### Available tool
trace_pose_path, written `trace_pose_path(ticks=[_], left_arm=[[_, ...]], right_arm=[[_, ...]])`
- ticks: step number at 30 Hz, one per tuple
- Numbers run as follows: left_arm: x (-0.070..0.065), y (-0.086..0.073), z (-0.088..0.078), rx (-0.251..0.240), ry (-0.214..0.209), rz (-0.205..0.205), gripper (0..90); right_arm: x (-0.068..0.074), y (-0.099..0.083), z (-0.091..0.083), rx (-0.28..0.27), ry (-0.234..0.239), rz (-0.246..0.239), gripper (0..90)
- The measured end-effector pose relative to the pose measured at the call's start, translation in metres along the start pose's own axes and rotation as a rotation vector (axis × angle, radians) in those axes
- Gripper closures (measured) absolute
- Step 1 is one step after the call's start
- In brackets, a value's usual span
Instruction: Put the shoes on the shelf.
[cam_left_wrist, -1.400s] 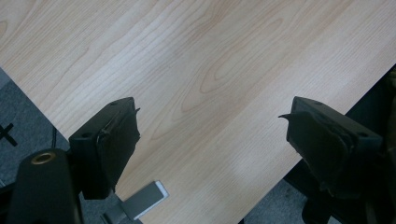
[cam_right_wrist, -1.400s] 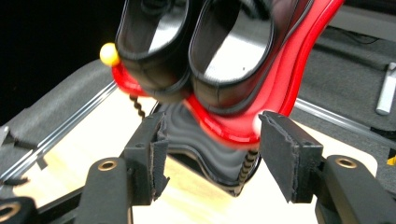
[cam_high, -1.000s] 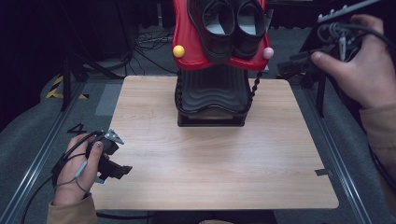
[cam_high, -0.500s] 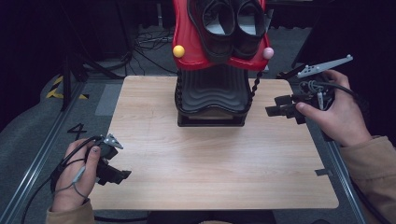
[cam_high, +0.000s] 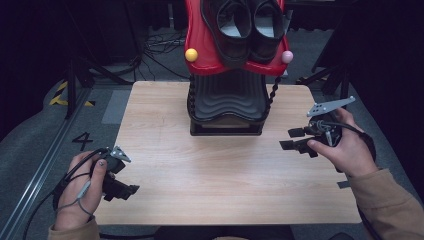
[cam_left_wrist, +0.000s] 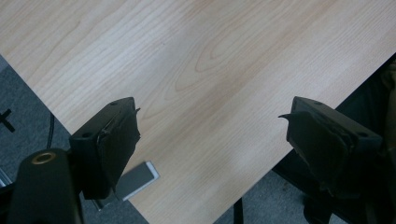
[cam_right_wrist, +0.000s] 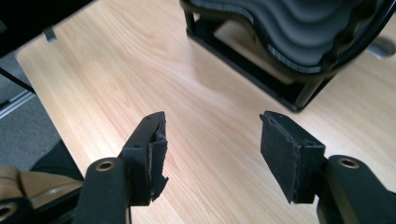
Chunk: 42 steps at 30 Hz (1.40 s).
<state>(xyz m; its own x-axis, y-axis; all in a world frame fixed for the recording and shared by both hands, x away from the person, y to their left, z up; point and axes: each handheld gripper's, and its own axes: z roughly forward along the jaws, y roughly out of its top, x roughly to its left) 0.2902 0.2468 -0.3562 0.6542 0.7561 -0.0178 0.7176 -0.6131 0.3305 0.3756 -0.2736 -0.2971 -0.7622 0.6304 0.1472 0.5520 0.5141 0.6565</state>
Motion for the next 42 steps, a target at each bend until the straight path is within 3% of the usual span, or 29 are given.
trace_pose_path(ticks=[6, 12, 17, 42], left_arm=[[-0.002, 0.001, 0.001, 0.014, 0.003, 0.012, 17.5], [-0.002, 0.004, 0.004, 0.017, -0.004, 0.014, 17.5], [-0.001, 0.005, 0.006, 0.022, -0.009, 0.015, 17.5], [0.000, 0.007, 0.009, 0.029, -0.010, 0.024, 17.5]], right_arm=[[-0.003, -0.027, 0.023, 0.025, -0.045, 0.005, 42.0], [-0.007, -0.052, 0.048, 0.046, -0.030, 0.032, 42.0], [-0.008, -0.062, 0.054, 0.036, -0.015, 0.040, 41.7], [-0.016, -0.077, 0.077, 0.118, -0.018, 0.055, 38.6]])
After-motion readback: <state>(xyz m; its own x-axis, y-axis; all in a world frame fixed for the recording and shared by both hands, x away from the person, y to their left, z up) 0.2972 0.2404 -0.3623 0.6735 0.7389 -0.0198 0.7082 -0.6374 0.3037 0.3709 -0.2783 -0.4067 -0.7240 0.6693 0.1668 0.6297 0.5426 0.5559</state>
